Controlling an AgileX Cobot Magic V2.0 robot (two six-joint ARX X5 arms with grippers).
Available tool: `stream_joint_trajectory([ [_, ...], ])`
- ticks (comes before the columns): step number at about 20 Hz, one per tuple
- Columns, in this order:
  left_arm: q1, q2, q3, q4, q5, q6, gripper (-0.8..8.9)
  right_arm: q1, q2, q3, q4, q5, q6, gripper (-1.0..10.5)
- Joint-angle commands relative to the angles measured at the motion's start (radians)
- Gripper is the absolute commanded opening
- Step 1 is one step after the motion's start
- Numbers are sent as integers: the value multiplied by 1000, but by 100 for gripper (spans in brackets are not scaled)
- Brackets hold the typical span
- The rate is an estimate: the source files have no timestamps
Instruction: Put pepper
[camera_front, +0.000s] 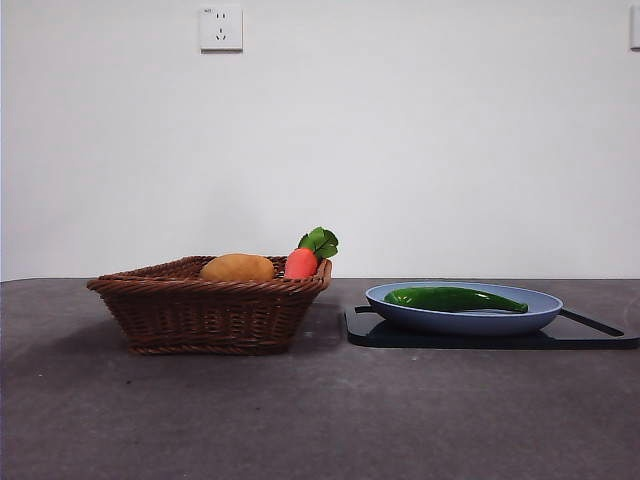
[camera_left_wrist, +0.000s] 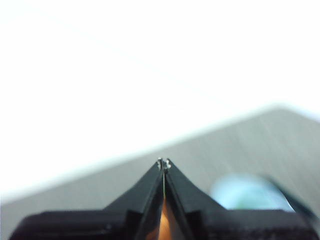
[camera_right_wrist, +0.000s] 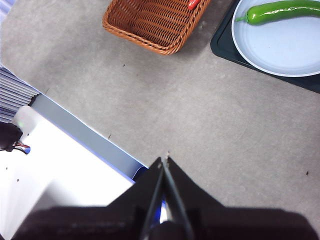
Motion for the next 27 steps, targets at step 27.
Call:
stream_joint_trajectory([
  [27, 389, -784, -1262, 452, 20, -56, 8, 4, 7, 16, 6, -2, -5, 11],
])
